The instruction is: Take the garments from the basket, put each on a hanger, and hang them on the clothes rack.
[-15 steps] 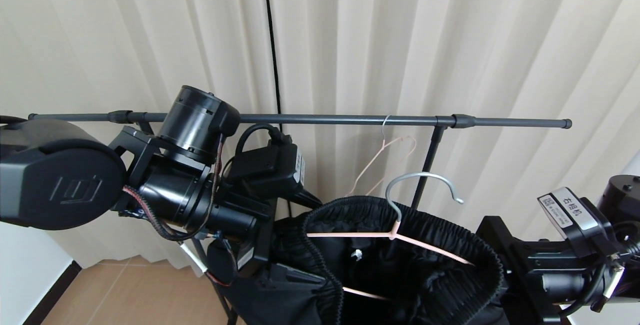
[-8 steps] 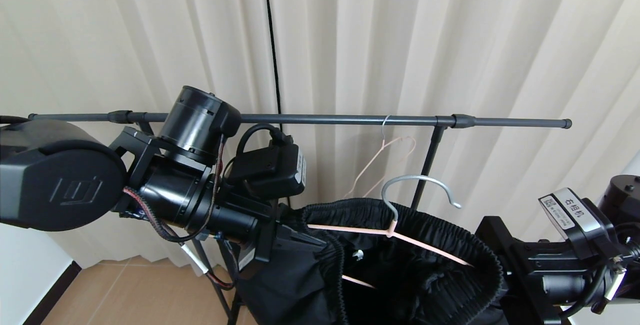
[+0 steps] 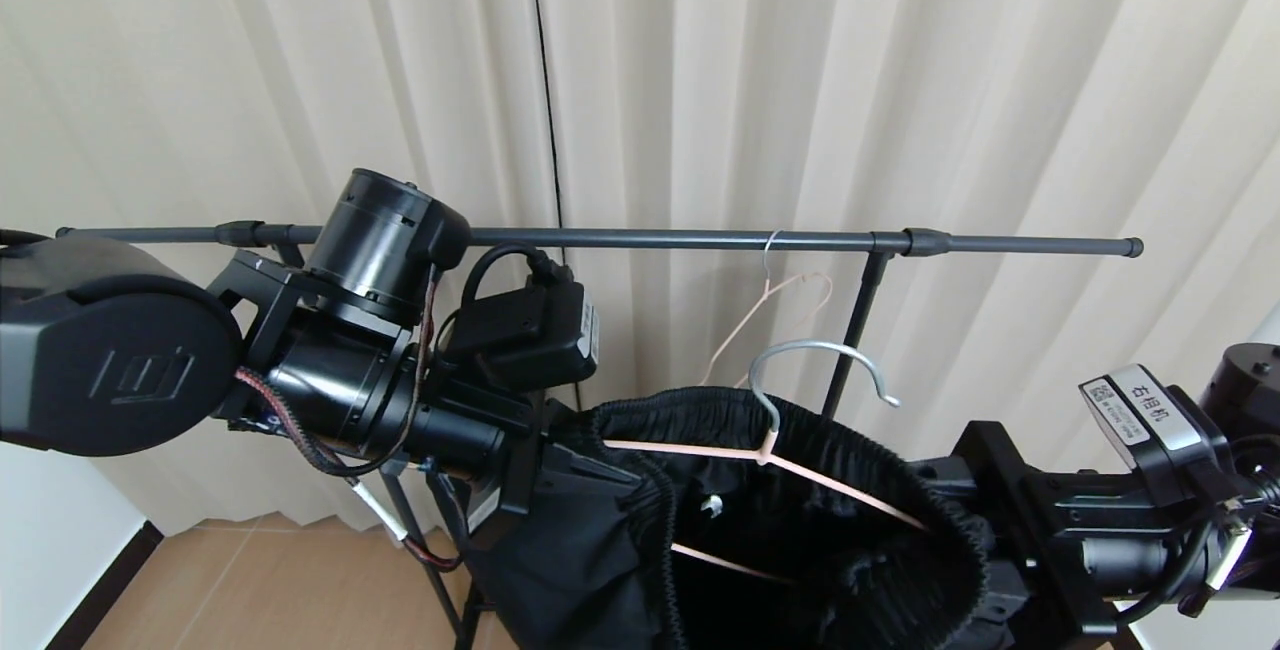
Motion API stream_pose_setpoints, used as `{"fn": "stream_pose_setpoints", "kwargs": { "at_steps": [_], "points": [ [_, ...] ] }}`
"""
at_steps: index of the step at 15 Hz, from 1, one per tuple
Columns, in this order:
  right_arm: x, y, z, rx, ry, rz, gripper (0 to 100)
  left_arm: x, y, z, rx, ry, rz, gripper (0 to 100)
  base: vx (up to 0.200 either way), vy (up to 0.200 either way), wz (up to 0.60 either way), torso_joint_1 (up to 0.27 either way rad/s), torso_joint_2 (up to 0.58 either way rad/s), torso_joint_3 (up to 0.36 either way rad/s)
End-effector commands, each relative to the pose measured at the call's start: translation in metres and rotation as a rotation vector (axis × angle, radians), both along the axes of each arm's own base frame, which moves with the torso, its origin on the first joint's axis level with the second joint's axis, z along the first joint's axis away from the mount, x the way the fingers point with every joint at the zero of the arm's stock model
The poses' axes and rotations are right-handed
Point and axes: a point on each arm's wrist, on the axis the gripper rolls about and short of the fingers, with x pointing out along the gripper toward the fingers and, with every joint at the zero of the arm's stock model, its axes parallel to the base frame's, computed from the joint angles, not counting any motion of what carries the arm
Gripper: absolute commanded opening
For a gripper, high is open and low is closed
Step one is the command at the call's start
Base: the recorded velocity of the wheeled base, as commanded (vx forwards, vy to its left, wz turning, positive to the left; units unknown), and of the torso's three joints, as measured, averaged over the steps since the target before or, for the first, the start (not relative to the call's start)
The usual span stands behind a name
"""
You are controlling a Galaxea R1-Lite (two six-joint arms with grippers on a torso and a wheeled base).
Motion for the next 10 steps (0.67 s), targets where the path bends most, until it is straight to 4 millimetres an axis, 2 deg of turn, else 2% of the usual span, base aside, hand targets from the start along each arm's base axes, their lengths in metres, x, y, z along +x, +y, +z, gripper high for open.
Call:
{"fn": "stream_pose_setpoints", "kwargs": {
  "at_steps": [1,3,10],
  "points": [
    [0.004,-0.006,-0.002,-0.005,0.008,-0.036,100,0.003,0.006,0.003,-0.007,-0.010,0.020,0,0.000,0.000,0.00,0.000,0.00,0.000],
    [0.010,-0.014,-0.003,-0.007,0.014,-0.082,100,0.005,0.017,0.008,-0.017,-0.025,0.061,0,0.000,0.000,0.00,0.000,0.00,0.000],
    [0.013,-0.020,-0.005,-0.011,0.016,-0.112,100,0.007,0.046,0.019,-0.041,-0.018,0.187,0,0.000,0.000,0.00,0.000,0.00,0.000]
  ]
}}
